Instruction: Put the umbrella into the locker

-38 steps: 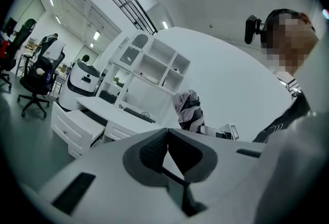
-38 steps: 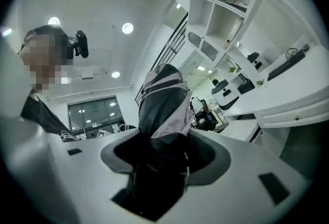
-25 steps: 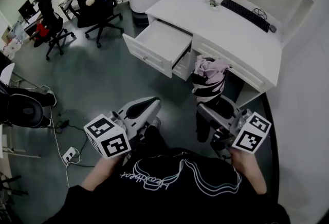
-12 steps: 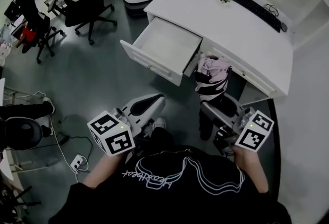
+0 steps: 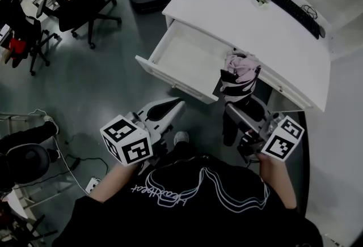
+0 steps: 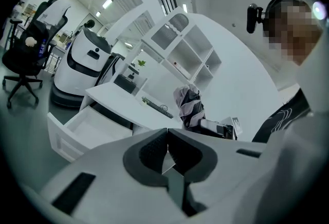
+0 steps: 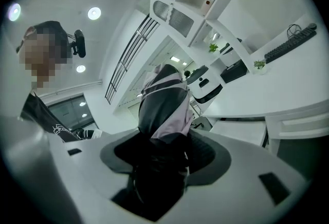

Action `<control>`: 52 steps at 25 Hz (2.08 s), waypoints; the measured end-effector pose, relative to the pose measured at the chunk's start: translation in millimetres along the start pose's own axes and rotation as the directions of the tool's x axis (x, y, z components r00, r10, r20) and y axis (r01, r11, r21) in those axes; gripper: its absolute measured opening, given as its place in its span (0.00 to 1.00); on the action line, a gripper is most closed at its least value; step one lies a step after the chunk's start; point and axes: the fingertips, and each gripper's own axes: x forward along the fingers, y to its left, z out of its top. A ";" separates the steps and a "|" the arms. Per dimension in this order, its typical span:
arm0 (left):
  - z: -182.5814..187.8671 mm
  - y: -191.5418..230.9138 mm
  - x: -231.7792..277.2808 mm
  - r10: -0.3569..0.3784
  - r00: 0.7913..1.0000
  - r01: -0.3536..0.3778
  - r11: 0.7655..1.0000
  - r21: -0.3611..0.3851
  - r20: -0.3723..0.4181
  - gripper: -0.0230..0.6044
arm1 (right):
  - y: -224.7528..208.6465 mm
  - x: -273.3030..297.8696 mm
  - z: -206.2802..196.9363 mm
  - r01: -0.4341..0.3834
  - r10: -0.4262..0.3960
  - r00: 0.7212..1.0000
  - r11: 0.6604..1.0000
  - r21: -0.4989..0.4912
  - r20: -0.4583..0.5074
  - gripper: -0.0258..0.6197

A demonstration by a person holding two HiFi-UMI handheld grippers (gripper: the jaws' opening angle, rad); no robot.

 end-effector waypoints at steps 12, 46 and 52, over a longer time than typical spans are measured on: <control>26.9 83.9 7.7 0.056 0.998 -0.056 0.998 0.001 -0.030 0.05 | -32.0 76.7 15.3 0.029 -0.029 0.999 0.999 -0.027 -0.027 0.43; 56.3 213.2 60.3 0.218 0.974 -0.224 0.963 -0.149 -0.057 0.05 | -206.2 247.8 -57.6 -0.010 -0.108 0.839 0.977 -0.213 -0.534 0.43; 59.0 227.2 63.0 0.241 0.969 -0.246 0.954 -0.171 -0.049 0.05 | -237.2 263.0 -99.8 -0.038 -0.148 0.753 0.963 -0.268 -0.642 0.43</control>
